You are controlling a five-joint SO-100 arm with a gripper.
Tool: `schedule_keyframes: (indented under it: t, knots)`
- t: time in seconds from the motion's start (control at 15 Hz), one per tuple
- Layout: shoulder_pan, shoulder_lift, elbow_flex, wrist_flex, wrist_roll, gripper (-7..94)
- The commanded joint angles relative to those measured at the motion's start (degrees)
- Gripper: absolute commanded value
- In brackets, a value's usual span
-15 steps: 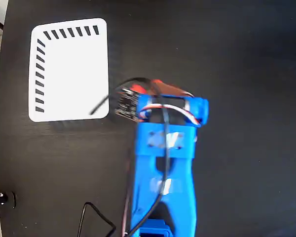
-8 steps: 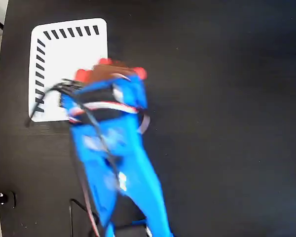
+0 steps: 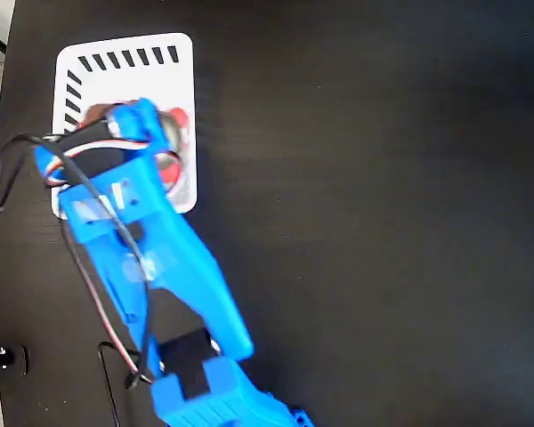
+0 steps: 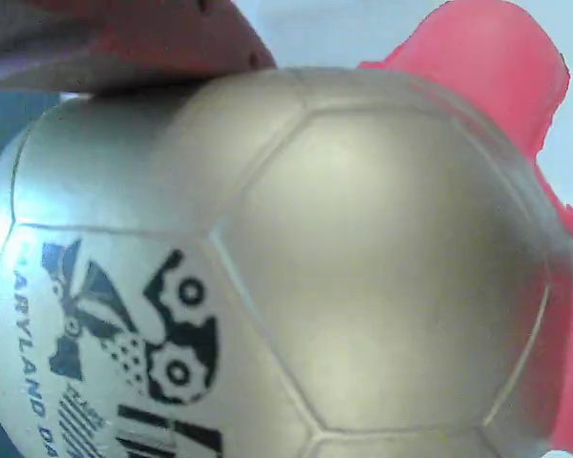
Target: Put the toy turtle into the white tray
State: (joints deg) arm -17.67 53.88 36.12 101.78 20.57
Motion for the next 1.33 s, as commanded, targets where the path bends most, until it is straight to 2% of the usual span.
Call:
schedule_keyframes:
  t: [0.0,0.33,0.4,0.67,0.93,1.13,1.2,1.27]
  knots:
    - [-1.76,-0.18,-7.56,1.14,1.58,0]
    - [-2.46,-6.94,-14.06,1.14,2.37,2]
    - [-2.55,-8.0,-14.06,1.14,2.46,8]
    - [-2.81,-9.32,-13.89,1.14,2.37,54]
    - [-2.99,-9.32,-12.3,1.14,1.67,56]
    - [-2.99,-6.33,-11.87,1.14,1.67,54]
    - [-2.99,-2.81,-11.34,1.14,1.41,33]
    - [-2.81,1.58,-10.46,1.14,1.67,0]
